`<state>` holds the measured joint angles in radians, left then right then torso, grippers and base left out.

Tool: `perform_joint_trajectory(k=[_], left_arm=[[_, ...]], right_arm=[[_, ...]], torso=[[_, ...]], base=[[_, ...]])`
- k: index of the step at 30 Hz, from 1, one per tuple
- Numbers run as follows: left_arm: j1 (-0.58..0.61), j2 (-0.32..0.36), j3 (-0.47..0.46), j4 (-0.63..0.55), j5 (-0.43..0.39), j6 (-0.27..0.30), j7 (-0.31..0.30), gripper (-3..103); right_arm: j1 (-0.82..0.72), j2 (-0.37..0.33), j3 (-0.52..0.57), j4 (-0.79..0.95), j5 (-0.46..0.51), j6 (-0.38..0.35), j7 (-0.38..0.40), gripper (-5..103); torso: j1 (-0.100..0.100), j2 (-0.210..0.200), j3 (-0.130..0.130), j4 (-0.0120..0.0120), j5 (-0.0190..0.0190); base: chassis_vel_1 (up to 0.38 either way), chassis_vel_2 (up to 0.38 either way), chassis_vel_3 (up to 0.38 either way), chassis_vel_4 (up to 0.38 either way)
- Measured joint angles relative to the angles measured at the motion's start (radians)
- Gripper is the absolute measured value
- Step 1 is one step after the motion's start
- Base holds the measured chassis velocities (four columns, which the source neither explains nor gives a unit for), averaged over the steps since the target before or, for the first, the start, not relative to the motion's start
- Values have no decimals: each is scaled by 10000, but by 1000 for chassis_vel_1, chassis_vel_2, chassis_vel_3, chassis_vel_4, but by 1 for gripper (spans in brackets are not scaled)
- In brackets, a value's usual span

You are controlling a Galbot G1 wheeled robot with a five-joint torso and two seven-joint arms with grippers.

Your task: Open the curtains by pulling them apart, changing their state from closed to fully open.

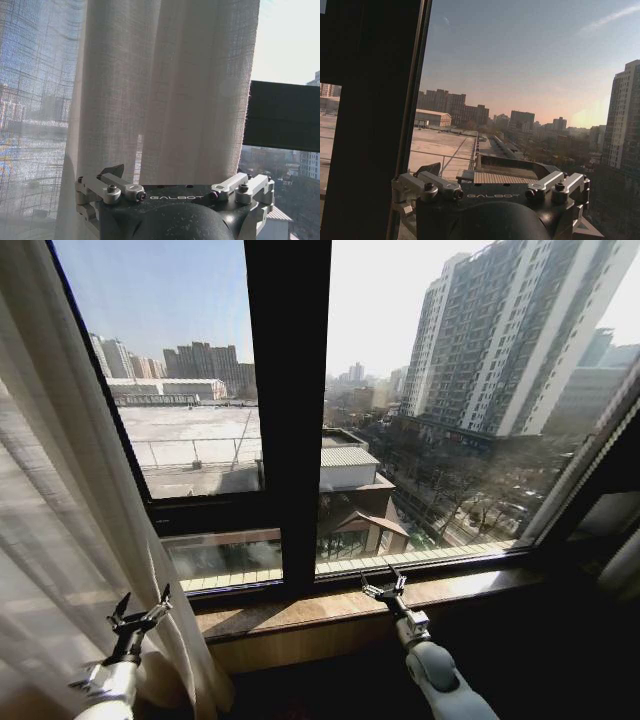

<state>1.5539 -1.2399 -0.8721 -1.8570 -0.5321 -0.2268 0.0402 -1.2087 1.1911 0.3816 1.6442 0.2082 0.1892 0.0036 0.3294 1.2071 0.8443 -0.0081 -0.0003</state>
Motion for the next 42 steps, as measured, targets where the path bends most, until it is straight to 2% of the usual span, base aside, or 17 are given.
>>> perform_joint_trajectory(k=[30, 33, 34, 38, 39, 40, 42], left_arm=[[-19, -10, 107, -36, 64, 112, -46, 100], [-135, -134, 767, -359, 464, 811, -271, 100], [-135, -134, 767, -359, 464, 811, -271, 100], [-406, -416, 2192, -1056, 1345, 2347, -799, 100], [-459, -469, 2475, -1197, 1522, 2656, -909, 100], [-459, -469, 2475, -1197, 1522, 2656, -909, 100], [-584, -593, 3117, -1502, 1916, 3339, -1145, 100]], right_arm=[[0, -1, 0, 0, 0, 0, 0, 100], [0, 0, 0, 0, 0, 0, 0, 100], [0, 0, 0, 0, 0, 0, 0, 100], [0, 0, 0, 0, 0, 0, -1, 100], [0, 0, 0, 0, 0, 0, 0, 100], [0, 0, 0, 0, 0, 0, 0, 100], [0, -1, -1, 0, 0, 0, -1, 100]], torso=[[0, -1, 0, 1, 2], [0, -1, 0, 1, -2], [0, -1, 0, 1, -2], [0, -1, 0, 0, 2], [0, -1, 0, 0, 3], [0, -1, 0, 0, 3], [0, -1, 0, 0, 2]], base=[[0, 0, 0, 0], [0, 0, 0, 0], [0, 0, 0, 0], [0, 0, 0, 0], [0, 0, 0, 0], [0, 0, 0, 0], [0, 0, 0, 0]])
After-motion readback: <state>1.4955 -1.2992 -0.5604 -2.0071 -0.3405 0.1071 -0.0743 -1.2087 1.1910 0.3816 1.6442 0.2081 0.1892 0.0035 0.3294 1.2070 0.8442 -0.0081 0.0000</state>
